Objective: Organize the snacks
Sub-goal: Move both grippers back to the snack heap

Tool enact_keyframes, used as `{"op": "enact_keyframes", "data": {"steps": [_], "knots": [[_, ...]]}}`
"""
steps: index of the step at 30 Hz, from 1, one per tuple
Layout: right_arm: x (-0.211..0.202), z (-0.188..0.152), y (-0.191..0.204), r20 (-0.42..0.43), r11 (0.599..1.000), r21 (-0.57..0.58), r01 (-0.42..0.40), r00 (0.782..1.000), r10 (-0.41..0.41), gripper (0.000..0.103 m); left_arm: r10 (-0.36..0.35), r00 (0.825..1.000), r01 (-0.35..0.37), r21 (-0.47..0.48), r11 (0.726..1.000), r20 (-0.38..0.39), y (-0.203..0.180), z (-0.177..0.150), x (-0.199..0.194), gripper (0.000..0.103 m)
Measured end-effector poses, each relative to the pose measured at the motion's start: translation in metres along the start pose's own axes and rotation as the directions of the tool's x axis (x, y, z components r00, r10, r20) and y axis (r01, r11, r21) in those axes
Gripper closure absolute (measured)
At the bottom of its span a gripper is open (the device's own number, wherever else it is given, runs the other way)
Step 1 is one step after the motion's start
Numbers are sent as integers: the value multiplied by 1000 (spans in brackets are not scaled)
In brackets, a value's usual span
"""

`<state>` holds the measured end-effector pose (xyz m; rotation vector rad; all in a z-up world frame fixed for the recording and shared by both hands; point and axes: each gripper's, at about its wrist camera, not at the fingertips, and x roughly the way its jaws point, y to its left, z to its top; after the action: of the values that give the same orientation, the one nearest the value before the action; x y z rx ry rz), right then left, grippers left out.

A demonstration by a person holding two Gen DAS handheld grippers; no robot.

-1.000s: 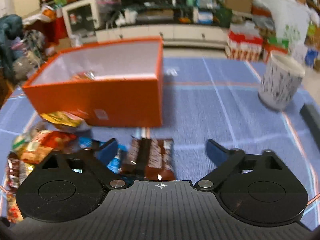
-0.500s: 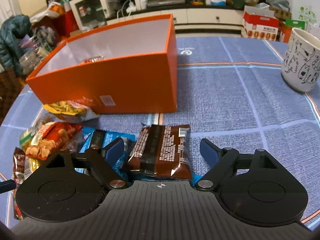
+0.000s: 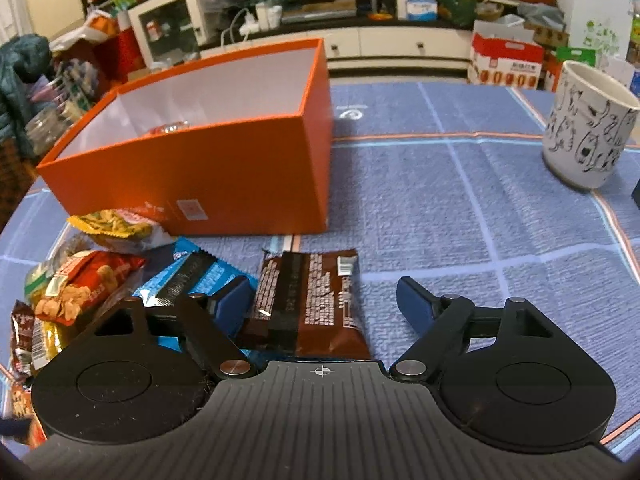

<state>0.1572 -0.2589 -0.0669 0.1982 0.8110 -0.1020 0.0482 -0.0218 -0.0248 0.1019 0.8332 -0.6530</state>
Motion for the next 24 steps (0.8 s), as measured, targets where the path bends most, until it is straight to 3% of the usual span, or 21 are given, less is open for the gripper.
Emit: {"op": "enact_keyframes", "data": {"steps": [2, 5, 12, 16, 22, 24], "knots": [[-4, 1, -3, 19, 1000, 9, 1, 1000, -1, 30, 26, 999, -27, 40, 999, 32, -11, -2, -9, 13], [-8, 3, -8, 47, 999, 32, 22, 999, -23, 29, 81, 995, -84, 62, 994, 54, -13, -1, -11, 11], [-1, 4, -15, 19, 995, 100, 5, 1000, -7, 29, 171, 982, -159, -137, 978, 81, 19, 4, -17, 11], [10, -2, 1, -8, 1000, 21, 18, 1000, -18, 32, 210, 972, -178, -250, 952, 105, 20, 2, -17, 10], [8, 1, 5, 16, 1000, 11, 26, 1000, -26, 35, 258, 961, -212, -331, 920, 101, 9, -6, -17, 10], [7, 1, 6, 23, 1000, 5, 5, 1000, -5, 31, 271, 957, -219, -351, 910, 105, 5, -7, -16, 10]]}}
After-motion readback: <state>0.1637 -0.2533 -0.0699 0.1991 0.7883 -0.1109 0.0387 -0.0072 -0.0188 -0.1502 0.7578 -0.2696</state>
